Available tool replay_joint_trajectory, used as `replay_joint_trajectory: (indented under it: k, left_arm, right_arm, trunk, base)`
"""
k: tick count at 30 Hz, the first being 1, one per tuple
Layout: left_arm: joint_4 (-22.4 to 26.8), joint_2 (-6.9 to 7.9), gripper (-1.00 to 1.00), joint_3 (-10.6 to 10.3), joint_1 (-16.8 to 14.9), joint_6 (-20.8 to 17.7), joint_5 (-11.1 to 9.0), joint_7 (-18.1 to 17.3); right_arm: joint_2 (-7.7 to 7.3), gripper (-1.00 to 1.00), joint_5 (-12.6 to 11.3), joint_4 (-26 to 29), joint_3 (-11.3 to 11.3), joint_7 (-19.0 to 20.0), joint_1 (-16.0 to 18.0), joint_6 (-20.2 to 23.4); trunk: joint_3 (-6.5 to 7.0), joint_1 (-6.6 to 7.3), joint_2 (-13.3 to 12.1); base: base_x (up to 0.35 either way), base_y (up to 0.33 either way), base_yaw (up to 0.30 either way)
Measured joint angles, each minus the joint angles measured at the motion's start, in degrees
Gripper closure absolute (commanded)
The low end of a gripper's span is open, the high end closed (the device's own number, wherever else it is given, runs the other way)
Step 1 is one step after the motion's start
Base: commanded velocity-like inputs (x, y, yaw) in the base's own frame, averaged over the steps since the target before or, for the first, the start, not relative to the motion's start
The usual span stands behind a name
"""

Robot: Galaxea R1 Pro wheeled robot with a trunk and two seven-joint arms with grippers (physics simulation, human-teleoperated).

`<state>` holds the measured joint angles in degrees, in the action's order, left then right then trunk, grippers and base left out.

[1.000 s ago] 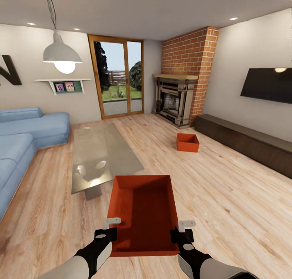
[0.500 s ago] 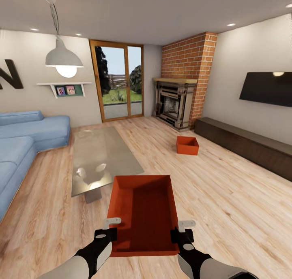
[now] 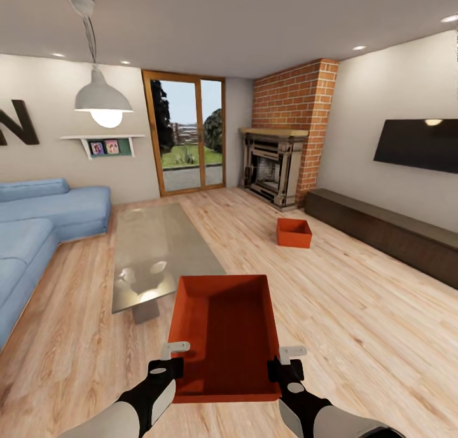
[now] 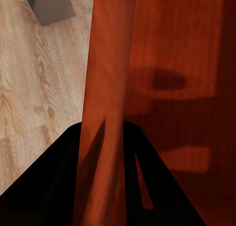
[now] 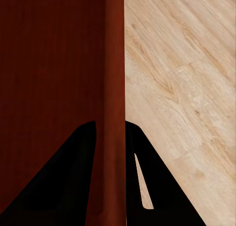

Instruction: Move the two storage containers from the living room to the garage. In the garage, place one container on the floor and stack the other container on top of it (either order is fine).

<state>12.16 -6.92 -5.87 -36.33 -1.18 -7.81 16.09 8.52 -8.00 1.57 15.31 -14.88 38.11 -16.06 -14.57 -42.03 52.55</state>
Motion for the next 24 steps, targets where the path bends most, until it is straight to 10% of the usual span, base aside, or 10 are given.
replay_joint_trajectory:
  k: [24]
  left_arm:
    - [0.0,0.00,1.00,0.0,0.0,0.0,0.0,0.0]
  right_arm:
    - [0.00,1.00,0.1,0.0,-0.1,0.0,0.0,0.0]
  trunk:
    - [2.23,0.00,0.0]
  base:
    - [0.000,0.000,0.000]
